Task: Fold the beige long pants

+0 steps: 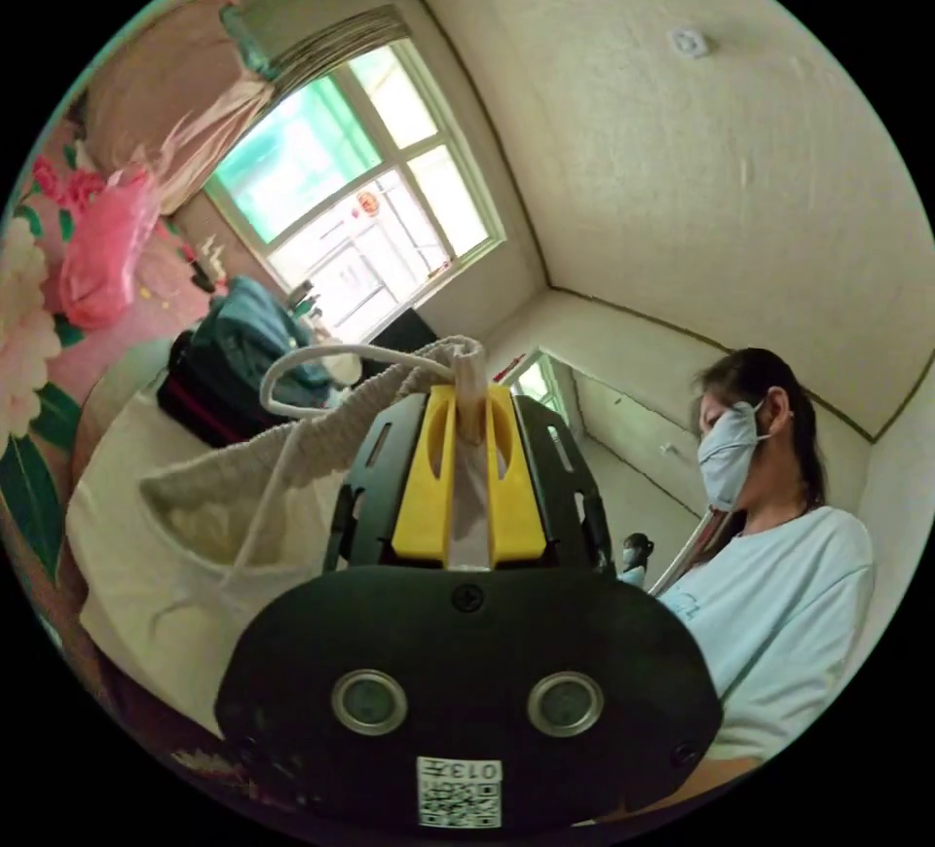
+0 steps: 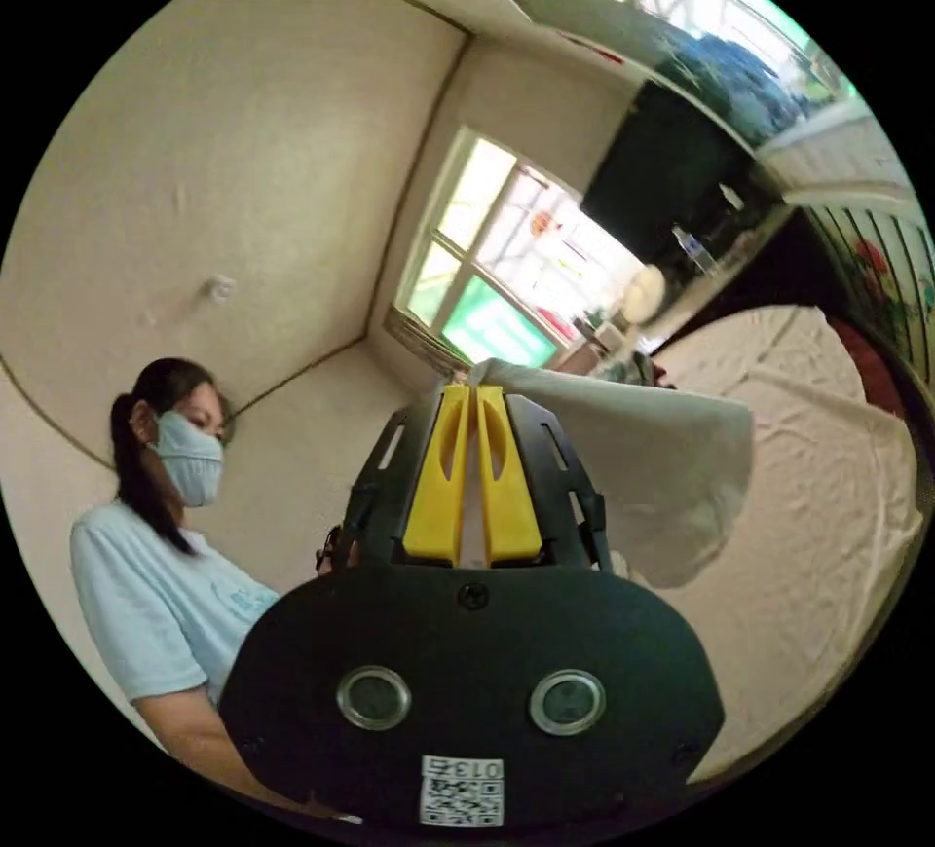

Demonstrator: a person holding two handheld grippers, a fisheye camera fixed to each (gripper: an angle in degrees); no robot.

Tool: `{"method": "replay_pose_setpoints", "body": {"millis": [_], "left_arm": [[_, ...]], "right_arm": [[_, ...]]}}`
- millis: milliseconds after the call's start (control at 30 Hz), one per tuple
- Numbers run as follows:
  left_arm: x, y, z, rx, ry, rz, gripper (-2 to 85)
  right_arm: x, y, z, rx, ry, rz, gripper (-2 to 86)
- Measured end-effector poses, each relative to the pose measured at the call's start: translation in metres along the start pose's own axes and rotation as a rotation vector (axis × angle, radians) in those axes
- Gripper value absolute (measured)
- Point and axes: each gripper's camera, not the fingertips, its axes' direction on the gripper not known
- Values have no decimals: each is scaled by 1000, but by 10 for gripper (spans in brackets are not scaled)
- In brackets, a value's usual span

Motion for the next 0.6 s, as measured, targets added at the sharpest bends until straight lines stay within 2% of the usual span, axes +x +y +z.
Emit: {"method": "replay_pose_setpoints", "body": {"millis": [100, 267, 333, 400, 500, 567, 600], "left_arm": [[45, -28, 3, 74, 145, 140, 51], [114, -56, 14, -5, 126, 364, 52], [123, -62, 26, -63, 53, 409, 52], [93, -68, 65, -197, -12, 318, 52], [30, -77, 129, -326, -33, 165, 51], [19, -94, 164, -330, -7, 135, 50], [32, -110, 179, -291, 25, 171, 50]], "right_arm": [[-61, 24, -53, 173, -22, -213, 4], [-117, 40, -119, 307, -8, -441, 3], [-127, 38, -127, 239, 214, -462, 3], [-100, 32, -115, 151, 333, -367, 3], [-20, 11, -77, -29, 412, -147, 3], [-4, -10, -56, -41, 421, -153, 3], [-17, -27, -46, -21, 432, -233, 3]]}}
